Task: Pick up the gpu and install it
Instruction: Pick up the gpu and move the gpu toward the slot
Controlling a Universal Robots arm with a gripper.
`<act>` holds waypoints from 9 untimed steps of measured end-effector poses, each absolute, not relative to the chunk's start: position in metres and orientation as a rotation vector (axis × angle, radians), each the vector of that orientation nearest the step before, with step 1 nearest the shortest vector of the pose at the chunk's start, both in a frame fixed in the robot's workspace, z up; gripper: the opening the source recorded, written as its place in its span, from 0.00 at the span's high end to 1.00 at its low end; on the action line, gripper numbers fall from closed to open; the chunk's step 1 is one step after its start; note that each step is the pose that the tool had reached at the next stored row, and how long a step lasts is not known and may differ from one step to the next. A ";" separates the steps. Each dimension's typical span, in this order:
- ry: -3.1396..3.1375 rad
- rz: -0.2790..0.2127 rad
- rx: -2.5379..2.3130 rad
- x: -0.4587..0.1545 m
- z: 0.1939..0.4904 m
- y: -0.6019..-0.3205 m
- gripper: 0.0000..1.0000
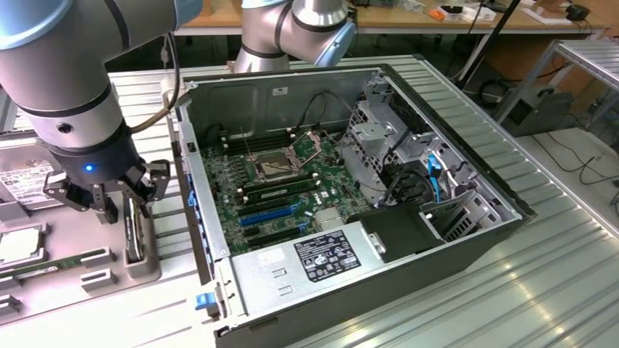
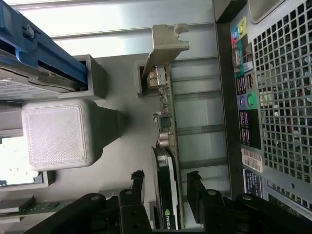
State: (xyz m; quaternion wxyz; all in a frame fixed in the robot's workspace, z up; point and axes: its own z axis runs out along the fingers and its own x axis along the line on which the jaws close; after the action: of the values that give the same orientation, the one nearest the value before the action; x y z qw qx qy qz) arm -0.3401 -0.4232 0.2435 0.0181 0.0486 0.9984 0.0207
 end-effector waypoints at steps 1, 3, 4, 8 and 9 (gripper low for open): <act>3.101 0.064 0.151 -0.340 0.243 -0.423 0.52; 3.101 0.064 0.151 -0.339 0.243 -0.423 0.52; 3.101 0.064 0.151 -0.339 0.243 -0.423 0.52; 3.101 0.064 0.151 -0.339 0.243 -0.423 0.53; 3.101 0.064 0.151 -0.339 0.243 -0.423 0.60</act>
State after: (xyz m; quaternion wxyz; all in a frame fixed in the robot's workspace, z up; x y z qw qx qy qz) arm -0.3386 -0.4231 0.2428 0.0181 0.0486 0.9984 0.0207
